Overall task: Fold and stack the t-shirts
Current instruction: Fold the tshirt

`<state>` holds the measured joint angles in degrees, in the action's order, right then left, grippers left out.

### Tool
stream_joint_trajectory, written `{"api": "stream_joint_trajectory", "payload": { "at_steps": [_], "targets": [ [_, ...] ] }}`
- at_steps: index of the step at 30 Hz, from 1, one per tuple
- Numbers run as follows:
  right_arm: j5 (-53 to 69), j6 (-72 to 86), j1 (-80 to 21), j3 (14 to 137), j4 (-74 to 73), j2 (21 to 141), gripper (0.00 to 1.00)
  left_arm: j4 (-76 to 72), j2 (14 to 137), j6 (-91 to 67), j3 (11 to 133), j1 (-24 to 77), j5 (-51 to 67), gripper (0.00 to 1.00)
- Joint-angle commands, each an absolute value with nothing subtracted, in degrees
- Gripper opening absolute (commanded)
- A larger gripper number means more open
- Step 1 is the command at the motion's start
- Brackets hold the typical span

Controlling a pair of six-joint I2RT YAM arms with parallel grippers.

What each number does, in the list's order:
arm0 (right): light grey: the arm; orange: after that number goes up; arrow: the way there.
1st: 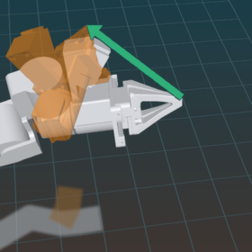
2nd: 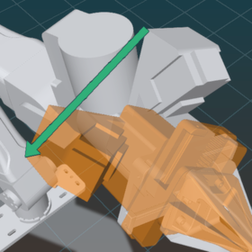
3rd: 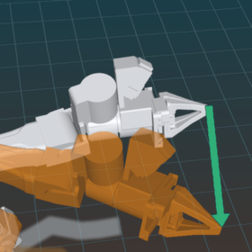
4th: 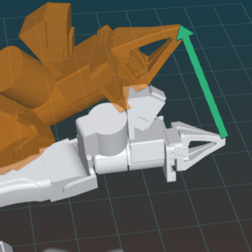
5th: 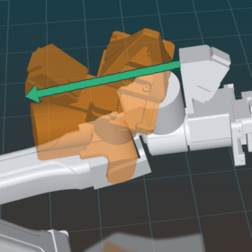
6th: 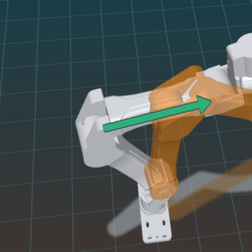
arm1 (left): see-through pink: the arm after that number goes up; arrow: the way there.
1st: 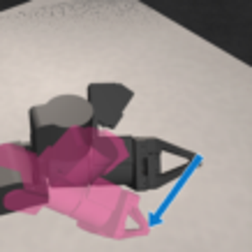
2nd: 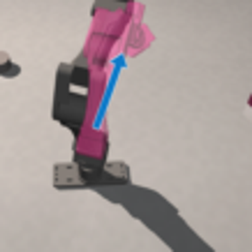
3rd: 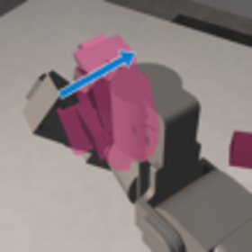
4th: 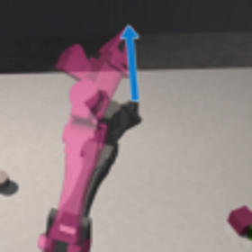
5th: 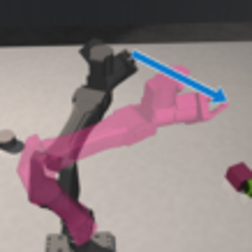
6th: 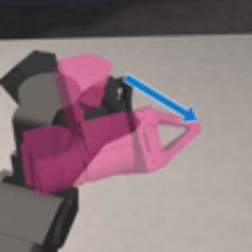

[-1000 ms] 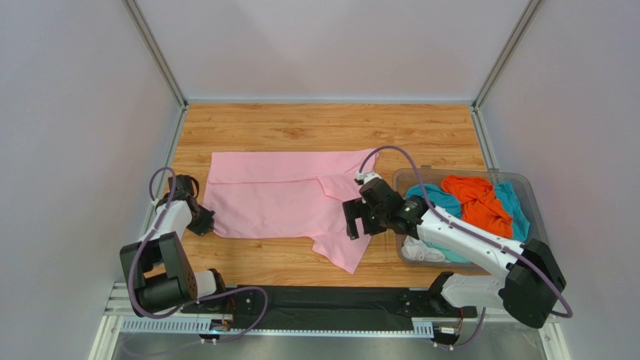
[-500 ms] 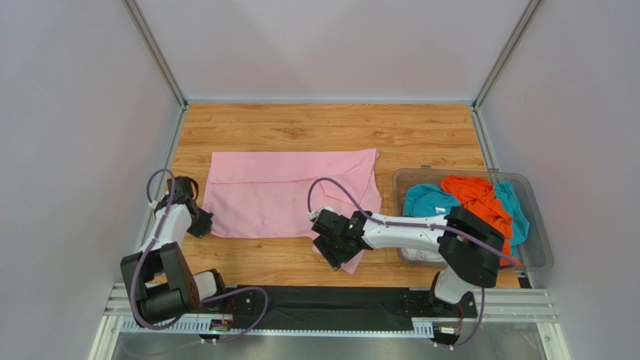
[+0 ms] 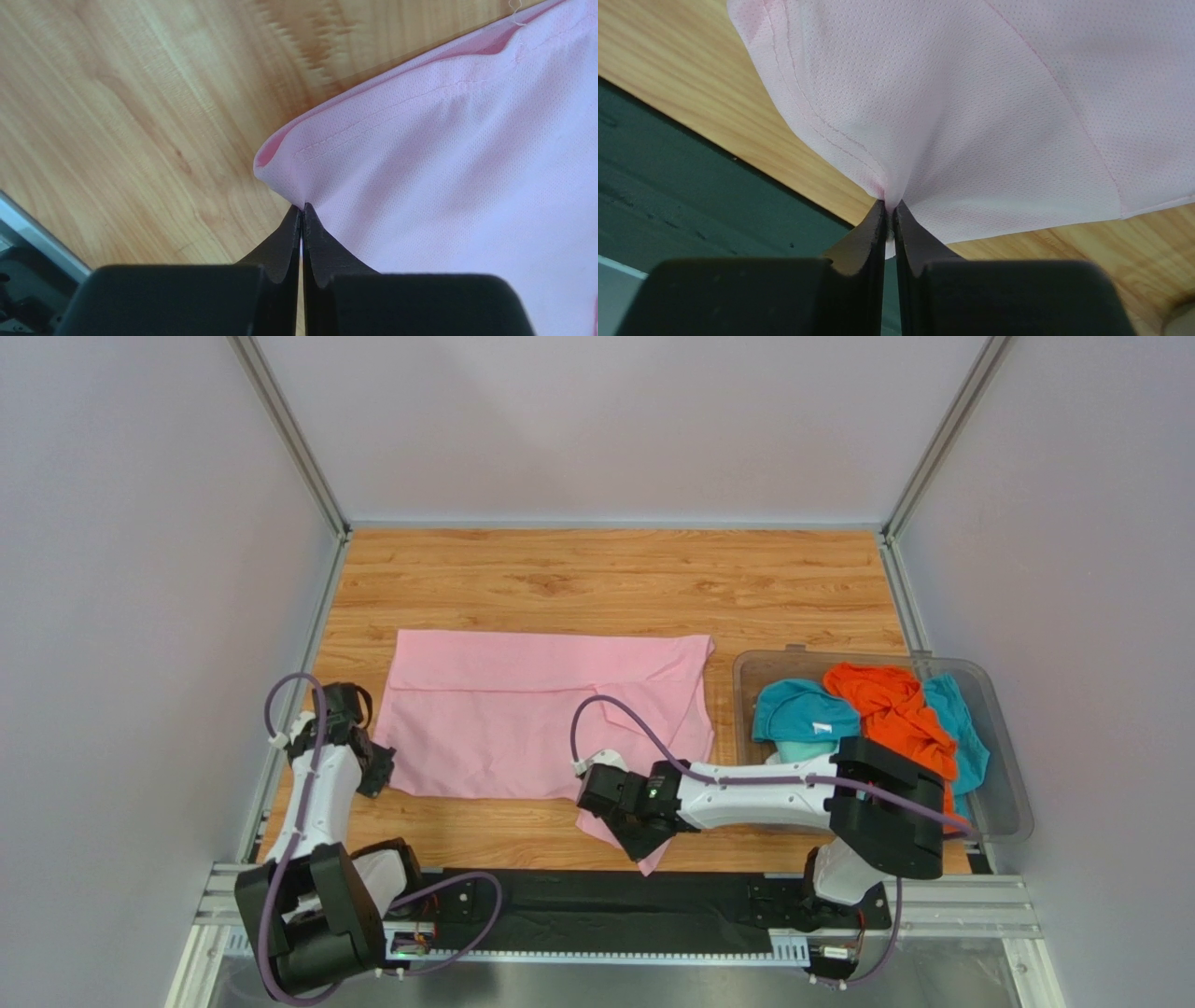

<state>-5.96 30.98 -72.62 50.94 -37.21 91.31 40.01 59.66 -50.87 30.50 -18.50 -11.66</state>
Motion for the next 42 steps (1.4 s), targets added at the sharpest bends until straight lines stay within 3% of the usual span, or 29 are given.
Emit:
{"api": "stream_joint_trajectory", "payload": {
  "at_steps": [1,10,23,42],
  "targets": [
    [-6.33,36.55,-76.1,49.92,-38.76,88.96,0.07,44.12,55.12,-53.87,29.18,-18.99,-14.59,0.0],
    [-14.14,36.3,-74.45,54.4,-46.31,84.2,0.02,44.91,48.34,-53.79,30.06,-18.99,-12.4,0.0],
    [-20.04,23.48,-59.16,66.96,-50.27,84.02,0.0,39.21,61.16,-52.03,40.69,-18.63,-4.4,0.0],
    [-14.5,10.29,-41.84,81.91,-47.64,98.51,0.05,35.42,80.5,-52.12,55.1,-15.03,-7.74,0.0]
  ]
}}
